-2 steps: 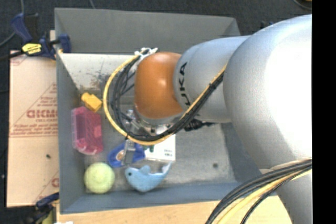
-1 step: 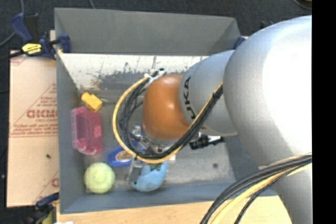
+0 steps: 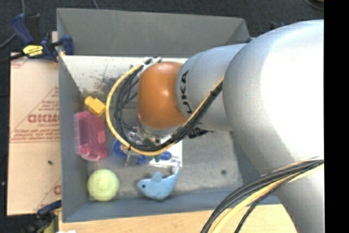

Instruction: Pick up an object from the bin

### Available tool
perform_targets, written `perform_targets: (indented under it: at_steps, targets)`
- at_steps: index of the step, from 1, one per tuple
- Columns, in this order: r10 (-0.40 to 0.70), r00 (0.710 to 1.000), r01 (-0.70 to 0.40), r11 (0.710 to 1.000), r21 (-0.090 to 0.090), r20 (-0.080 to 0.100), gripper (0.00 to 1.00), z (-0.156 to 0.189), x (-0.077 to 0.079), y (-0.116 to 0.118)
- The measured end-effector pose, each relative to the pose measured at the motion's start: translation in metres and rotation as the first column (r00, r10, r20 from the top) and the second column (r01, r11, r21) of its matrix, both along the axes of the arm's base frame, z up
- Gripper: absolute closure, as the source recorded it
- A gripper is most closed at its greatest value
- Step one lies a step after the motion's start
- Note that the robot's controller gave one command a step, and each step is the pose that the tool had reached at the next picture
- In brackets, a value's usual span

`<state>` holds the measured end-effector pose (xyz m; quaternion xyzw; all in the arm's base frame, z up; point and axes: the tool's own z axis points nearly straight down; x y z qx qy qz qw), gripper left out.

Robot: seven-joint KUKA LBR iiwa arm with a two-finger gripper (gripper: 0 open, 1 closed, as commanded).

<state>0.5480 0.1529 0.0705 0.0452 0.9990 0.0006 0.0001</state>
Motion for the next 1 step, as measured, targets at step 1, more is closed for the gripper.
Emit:
perform_targets:
  at_steps: [1]
  targets:
    - [-0.001,1.000,0.001,1.000,0.000,0.000,1.00,0.0000,0.0000,0.0000]
